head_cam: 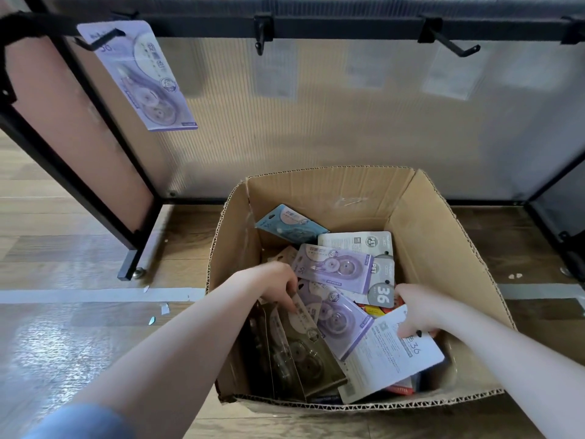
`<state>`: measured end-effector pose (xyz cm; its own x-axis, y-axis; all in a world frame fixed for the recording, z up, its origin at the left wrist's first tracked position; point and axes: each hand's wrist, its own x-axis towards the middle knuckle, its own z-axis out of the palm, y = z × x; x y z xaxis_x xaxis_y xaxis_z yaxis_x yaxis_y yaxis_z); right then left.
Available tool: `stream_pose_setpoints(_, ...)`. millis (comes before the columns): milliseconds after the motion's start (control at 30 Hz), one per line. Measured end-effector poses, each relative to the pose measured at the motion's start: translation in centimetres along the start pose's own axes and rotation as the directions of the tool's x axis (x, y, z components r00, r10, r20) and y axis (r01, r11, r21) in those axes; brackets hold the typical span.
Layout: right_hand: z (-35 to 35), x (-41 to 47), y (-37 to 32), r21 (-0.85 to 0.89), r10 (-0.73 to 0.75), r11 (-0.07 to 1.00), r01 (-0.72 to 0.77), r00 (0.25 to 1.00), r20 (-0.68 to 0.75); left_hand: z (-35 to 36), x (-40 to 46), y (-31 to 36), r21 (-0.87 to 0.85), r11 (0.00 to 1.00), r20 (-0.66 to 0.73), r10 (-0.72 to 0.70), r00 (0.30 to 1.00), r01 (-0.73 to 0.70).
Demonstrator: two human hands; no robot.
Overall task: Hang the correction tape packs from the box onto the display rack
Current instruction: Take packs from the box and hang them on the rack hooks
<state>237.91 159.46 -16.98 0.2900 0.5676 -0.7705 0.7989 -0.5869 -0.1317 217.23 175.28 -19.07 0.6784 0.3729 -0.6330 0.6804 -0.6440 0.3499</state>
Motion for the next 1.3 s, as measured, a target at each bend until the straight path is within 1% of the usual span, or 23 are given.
stream_pose_setpoints(100, -0.6, -0.4, -0.2, 0.026, 0.002, 1.000, 0.002, 0.991, -0.133, -0.8, -0.5, 0.2, -0.092, 0.995, -0.095, 0.025, 0.995, -0.034)
stream_pose_setpoints(167, -1.1, -0.6, -0.3, 0.024, 0.017, 1.000, -0.011, 0.971, -0.240, -1.3, -0.6, 0.4, -0.112, 0.992, -0.167, 0.041, 0.985, -0.060)
stream_pose_setpoints(267, -1.8, -0.5, -0.1, 0.106, 0.022, 0.994, 0.021, 0.922, -0.387, -1.6, -0.6, 0.4, -0.096, 0.993, -0.224, 0.044, 0.974, -0.067)
stream_pose_setpoints(367, -2.2, -0.5, -0.1, 0.207, 0.010, 0.974, 0.093, 0.893, -0.450, -1.7, -0.9, 0.5, -0.008, 0.999, -0.231, 0.043, 0.972, -0.046)
stream_pose_setpoints(467, -2.7, -0.8, 0.0, 0.262, 0.004, 0.957, 0.123, 0.900, -0.436, -2.0, -1.1, 0.7, 0.065, 0.997, -0.205, 0.051, 0.977, -0.038)
stream_pose_setpoints(533, -3.1, -0.9, 0.0, 0.321, 0.023, 0.941, 0.109, 0.924, -0.382, -2.4, -1.3, 0.8, 0.054, 0.996, -0.179, 0.079, 0.981, -0.071)
stream_pose_setpoints(600, -3.6, -1.1, -0.5, 0.417, 0.051, 0.904, 0.093, 0.945, -0.323, -2.8, -1.6, 0.7, 0.025, 0.995, -0.156, 0.101, 0.983, -0.098)
stream_pose_setpoints(667, -4.1, -1.3, -0.9, 0.525, 0.089, 0.849, 0.053, 0.966, -0.242, -3.3, -2.0, 0.6, 0.054, 0.993, -0.166, 0.110, 0.980, -0.102)
stream_pose_setpoints(733, -4.5, -2.0, -1.0, 0.551, 0.049, 0.832, 0.064, 0.981, -0.187, -3.7, -2.2, 0.4, 0.063, 0.994, -0.219, 0.097, 0.971, -0.085)
stream_pose_setpoints(800, -4.6, -2.5, -0.7, 0.479, -0.079, 0.865, 0.148, 0.984, -0.161, -4.1, -2.6, 0.2, 0.044, 0.997, -0.287, 0.078, 0.955, -0.068)
stream_pose_setpoints(867, -4.6, -3.3, -0.6, 0.352, -0.177, 0.906, 0.235, 0.966, -0.190, -4.6, -3.0, 0.2, 0.026, 0.998, -0.331, 0.068, 0.941, -0.063)
stream_pose_setpoints(967, -4.7, -3.5, -0.6, 0.243, -0.224, 0.928, 0.281, 0.945, -0.236, -5.3, -3.7, 0.6, 0.039, 0.997, -0.380, 0.074, 0.922, -0.064)
stream_pose_setpoints(1100, -5.0, -3.8, -0.7, 0.084, -0.273, 0.943, 0.323, 0.891, -0.363, -6.4, -4.7, 1.3, 0.083, 0.995, -0.428, 0.093, 0.899, -0.063)
stream_pose_setpoints(1200, -5.3, -4.4, -1.3, 0.102, -0.296, 0.923, 0.371, 0.854, -0.428, -7.2, -5.7, 1.7, 0.111, 0.993, -0.472, 0.092, 0.877, -0.044)
stream_pose_setpoints(1300, -6.1, -4.8, -1.9, 0.114, -0.288, 0.911, 0.397, 0.809, -0.512, -8.2, -7.0, 1.9, 0.138, 0.990, -0.542, 0.099, 0.834, -0.028)
